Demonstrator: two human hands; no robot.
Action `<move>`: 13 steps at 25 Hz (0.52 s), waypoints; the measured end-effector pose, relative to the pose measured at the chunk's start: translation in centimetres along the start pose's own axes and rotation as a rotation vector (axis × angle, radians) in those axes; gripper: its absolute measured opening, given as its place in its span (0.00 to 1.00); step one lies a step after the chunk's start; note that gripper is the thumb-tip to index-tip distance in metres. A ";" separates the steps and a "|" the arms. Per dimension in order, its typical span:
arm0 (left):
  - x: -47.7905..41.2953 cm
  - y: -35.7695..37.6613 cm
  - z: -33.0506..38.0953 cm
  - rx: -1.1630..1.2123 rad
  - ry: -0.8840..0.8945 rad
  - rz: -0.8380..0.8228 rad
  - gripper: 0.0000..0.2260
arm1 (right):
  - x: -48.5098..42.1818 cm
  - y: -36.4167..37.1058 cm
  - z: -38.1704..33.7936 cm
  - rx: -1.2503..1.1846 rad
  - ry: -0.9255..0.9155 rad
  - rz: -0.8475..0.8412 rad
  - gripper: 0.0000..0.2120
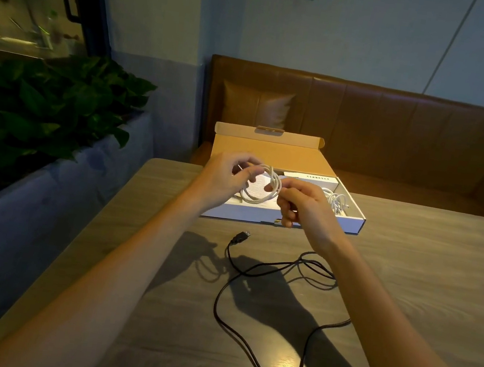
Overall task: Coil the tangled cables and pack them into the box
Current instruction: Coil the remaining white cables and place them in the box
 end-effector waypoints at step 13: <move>0.4 0.4 0.5 -0.197 0.081 -0.117 0.08 | 0.1 -0.6 0.4 0.006 0.005 0.063 0.13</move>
Point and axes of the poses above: each hand's wrist, its own x-axis away from the middle knuckle, its own y-axis out of the palm, z = x × y, the point moved 8 cm from there along -x, towards the middle knuckle, and after that the axes turned 2 degrees about y, right-handed, at the moved point
